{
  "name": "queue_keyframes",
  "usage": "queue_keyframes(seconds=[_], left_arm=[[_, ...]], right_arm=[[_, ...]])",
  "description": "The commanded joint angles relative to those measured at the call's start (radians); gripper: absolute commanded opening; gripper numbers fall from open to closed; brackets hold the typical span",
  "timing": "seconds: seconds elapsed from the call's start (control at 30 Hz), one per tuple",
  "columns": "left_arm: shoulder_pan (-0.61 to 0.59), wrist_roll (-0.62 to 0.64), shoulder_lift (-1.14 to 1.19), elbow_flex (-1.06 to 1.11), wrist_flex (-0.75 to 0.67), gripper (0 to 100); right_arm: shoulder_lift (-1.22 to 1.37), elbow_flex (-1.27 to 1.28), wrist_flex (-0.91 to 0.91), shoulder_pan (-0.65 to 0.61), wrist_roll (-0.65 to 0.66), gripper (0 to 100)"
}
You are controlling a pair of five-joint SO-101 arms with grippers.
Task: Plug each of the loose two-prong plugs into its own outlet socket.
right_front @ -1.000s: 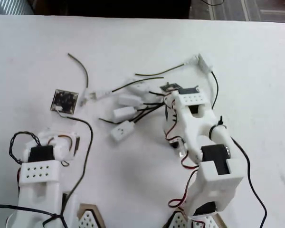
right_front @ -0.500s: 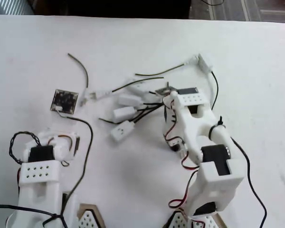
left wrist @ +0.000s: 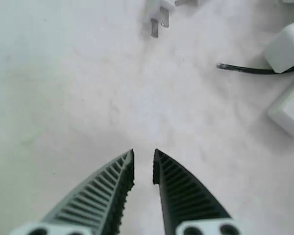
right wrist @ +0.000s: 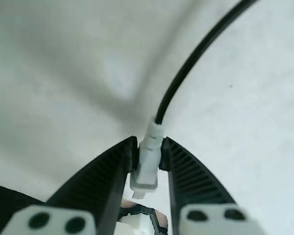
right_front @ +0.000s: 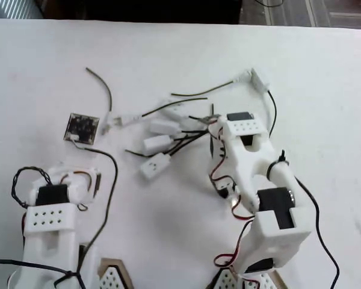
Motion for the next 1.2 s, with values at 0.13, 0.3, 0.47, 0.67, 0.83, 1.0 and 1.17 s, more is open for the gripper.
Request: queue_keyframes(seconds=[0.13, 0.3, 0.47, 0.67, 0.83, 1.0, 1.17], left_arm=[[0.001, -0.009, -0.021, -0.005, -0.017, 8], [0.001, -0.009, -0.021, -0.005, -0.017, 8], [0.001, -0.009, -0.021, -0.005, -0.017, 8], [0.001, -0.009, -0.021, -0.005, -0.017, 8], [0.001, -0.009, -0.021, -0.005, -0.017, 8], [0.001, -0.009, -0.021, -0.005, -0.017, 8], [0.001, -0.009, -0.021, -0.005, -0.017, 8]], right_arm=[[-0.042, -0.014, 0.013, -0.001, -0.037, 7.7], [-0.042, -0.009, 0.016, -0.005, -0.041, 9.2], [-0.042, -0.008, 0.016, -0.005, -0.041, 12.7], [-0.042, -0.006, 0.016, -0.005, -0.041, 10.2], [-0.041, -0.006, 0.018, -0.004, -0.041, 10.1], [-0.041, -0.006, 0.018, -0.002, -0.041, 10.1], [-0.033, -0.006, 0.018, -0.005, -0.041, 10.1]])
